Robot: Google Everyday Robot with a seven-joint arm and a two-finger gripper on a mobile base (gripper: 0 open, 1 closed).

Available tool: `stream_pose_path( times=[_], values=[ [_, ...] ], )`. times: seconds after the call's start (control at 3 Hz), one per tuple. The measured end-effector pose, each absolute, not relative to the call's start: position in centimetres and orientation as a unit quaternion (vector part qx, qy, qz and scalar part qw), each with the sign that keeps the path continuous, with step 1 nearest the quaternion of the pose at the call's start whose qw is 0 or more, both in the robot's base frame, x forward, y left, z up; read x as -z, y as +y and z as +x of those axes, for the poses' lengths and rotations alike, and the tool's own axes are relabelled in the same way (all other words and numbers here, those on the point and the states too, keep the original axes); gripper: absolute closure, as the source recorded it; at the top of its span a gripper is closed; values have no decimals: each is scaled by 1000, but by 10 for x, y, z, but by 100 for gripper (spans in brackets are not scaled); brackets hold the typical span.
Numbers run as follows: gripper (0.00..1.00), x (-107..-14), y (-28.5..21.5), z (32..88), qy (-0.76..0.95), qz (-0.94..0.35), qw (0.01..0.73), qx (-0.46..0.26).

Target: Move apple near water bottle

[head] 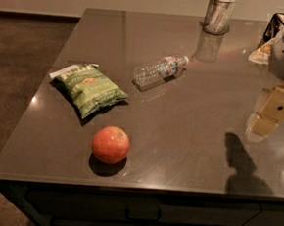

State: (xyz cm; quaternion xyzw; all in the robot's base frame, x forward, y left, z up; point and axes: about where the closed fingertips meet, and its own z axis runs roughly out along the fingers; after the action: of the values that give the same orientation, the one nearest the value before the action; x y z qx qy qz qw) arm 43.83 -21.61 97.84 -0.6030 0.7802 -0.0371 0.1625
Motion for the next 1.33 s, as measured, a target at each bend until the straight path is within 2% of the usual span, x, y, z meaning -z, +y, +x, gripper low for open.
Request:
stream_pose_path(
  times=[0.67, 1.33],
  values=[
    [0, -975, -208, 438, 777, -605, 172, 32],
    [0, -947, -177, 425, 767, -617, 179, -6]
  ],
)
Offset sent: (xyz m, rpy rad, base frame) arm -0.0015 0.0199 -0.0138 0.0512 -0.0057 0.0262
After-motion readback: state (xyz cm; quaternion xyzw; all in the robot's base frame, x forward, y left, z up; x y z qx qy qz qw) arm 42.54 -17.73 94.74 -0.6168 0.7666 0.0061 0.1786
